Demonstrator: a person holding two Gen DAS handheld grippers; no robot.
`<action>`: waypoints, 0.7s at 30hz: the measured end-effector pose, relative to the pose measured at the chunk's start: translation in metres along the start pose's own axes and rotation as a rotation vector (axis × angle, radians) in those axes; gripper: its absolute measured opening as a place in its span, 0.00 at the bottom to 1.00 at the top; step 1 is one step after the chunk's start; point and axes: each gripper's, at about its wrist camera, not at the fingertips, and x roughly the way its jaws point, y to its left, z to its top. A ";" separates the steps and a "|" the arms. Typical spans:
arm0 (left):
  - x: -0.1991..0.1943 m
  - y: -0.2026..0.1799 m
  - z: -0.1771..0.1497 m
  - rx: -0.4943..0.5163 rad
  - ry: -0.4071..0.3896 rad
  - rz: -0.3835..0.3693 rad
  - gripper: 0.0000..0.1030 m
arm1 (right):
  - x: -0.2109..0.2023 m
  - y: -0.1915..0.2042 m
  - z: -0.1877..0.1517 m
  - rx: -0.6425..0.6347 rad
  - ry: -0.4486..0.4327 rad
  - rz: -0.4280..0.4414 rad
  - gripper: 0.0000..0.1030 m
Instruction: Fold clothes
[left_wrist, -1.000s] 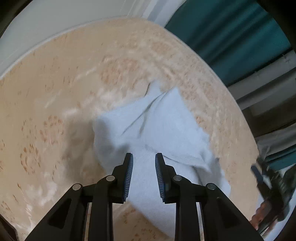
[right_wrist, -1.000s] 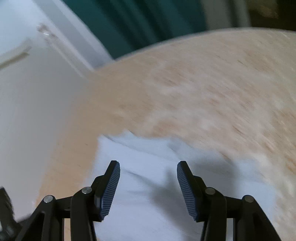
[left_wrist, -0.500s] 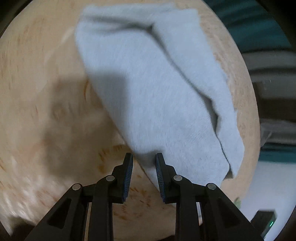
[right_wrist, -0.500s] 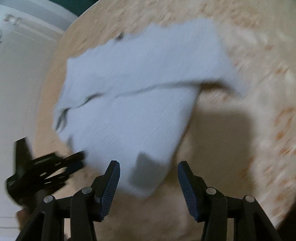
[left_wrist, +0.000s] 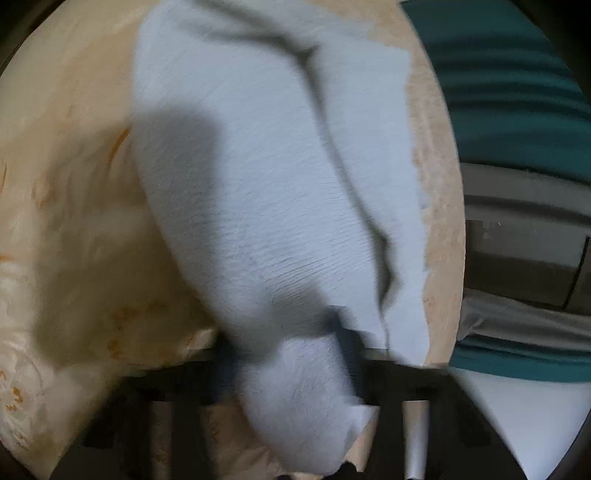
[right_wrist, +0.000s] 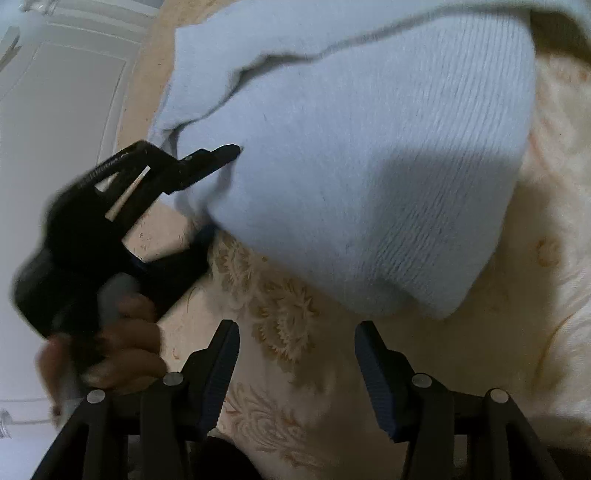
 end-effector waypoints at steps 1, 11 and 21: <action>-0.004 -0.008 0.003 0.014 -0.020 -0.008 0.15 | 0.000 -0.004 0.000 0.037 0.003 0.027 0.53; -0.072 -0.038 0.049 0.110 -0.197 -0.047 0.09 | -0.094 -0.064 0.033 0.224 -0.303 0.053 0.56; -0.025 0.006 0.026 0.078 -0.052 0.097 0.56 | -0.055 -0.072 0.038 0.290 -0.152 0.112 0.58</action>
